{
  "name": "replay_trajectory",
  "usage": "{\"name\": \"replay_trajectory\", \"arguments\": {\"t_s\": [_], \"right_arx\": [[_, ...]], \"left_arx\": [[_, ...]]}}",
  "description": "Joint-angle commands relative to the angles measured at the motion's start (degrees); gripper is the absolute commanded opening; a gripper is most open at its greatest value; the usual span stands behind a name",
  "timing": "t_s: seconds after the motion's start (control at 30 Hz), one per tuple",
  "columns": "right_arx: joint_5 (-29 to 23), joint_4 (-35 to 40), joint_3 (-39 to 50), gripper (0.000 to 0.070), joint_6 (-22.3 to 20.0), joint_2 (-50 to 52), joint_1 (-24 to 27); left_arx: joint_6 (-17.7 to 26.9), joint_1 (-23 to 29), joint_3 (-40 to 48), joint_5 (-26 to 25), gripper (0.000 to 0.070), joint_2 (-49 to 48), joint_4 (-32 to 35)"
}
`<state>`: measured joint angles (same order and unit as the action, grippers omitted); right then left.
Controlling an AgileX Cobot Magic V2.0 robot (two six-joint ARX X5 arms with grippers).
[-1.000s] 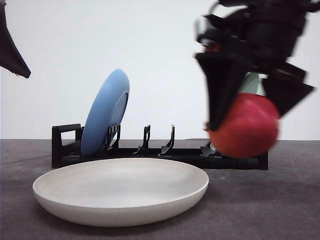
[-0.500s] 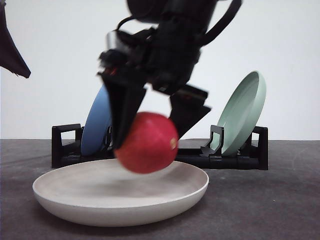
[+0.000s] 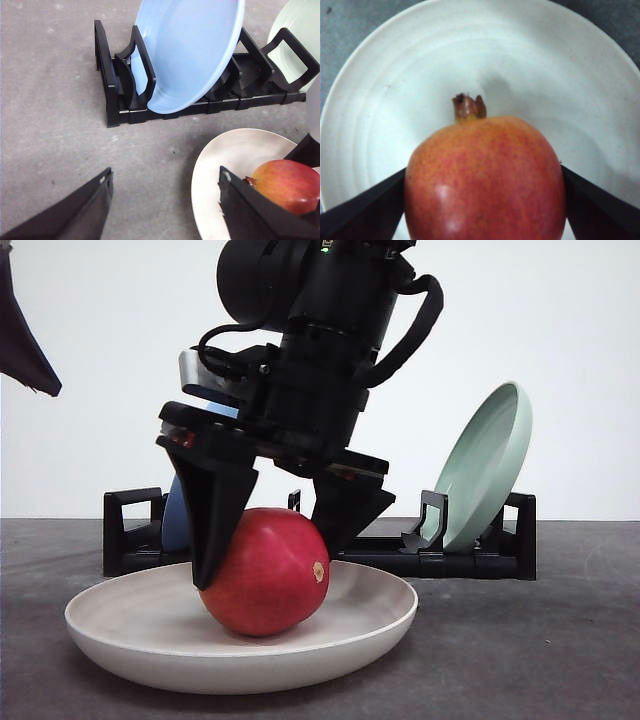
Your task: Place pomegranate in white plate
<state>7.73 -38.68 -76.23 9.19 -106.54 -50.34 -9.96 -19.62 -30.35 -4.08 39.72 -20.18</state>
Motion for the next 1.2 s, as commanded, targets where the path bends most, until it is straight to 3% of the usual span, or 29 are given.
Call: {"name": "replay_trajectory", "arguments": {"t_s": [0.0,0.07,0.23,0.5,0.63,0.9,1.17], "right_arx": [[0.01,0.34,-1.39,0.0659,-0.52,-1.13,-0.92],[0.33,0.13,-1.41,0.0697,-0.55,-0.83,-0.95],[-2.59,2.51,-0.68,0.0699,-0.75,2.19,-1.39],[-2.49,23.08,14.09,0.0695,-0.90,15.88,-0.87],[0.02,29.28,23.17,0.0694,-0.89,23.86,1.05],[1.27,29.01,37.22,0.0694,-0.59,40.64,9.49],[1.99,21.33,44.41,0.0692,-1.05,54.52,21.66]], "left_arx": [[-0.22,-0.11,-0.22,0.02,0.0393,0.31,0.46],[-0.20,-0.11,-0.22,0.01,0.0393,0.31,0.46],[-0.20,-0.11,-0.22,0.04,0.0393,0.31,0.46],[-0.22,-0.11,-0.22,0.09,0.0393,0.31,0.50],[-0.22,-0.11,-0.22,0.09,0.0393,0.31,0.47],[-0.22,-0.11,-0.22,0.09,0.0393,0.31,0.33],[-0.22,-0.11,-0.22,0.09,0.0393,0.33,0.31]]}}
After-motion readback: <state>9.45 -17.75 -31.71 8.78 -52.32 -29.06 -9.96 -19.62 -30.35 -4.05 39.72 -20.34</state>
